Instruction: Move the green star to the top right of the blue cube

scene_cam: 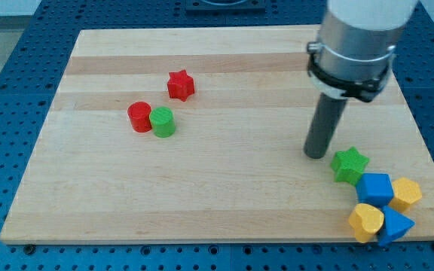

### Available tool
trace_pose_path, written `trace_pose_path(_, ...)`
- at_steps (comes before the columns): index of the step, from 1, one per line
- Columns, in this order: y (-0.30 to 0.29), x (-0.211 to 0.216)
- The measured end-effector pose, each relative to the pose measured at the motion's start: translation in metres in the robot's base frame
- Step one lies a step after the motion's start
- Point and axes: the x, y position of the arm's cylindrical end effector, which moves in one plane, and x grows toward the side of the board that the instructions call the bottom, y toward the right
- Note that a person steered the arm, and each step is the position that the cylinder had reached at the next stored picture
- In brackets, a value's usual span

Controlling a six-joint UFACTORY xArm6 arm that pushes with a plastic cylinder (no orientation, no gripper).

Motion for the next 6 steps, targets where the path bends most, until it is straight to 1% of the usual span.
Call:
trace_pose_path(1,-0.031,0.007)
trace_pose_path(2,-0.037,0.026)
trace_pose_path(3,-0.018,0.03)
trace_pose_path(5,0.047,0.013)
trace_pose_path(6,0.076,0.013)
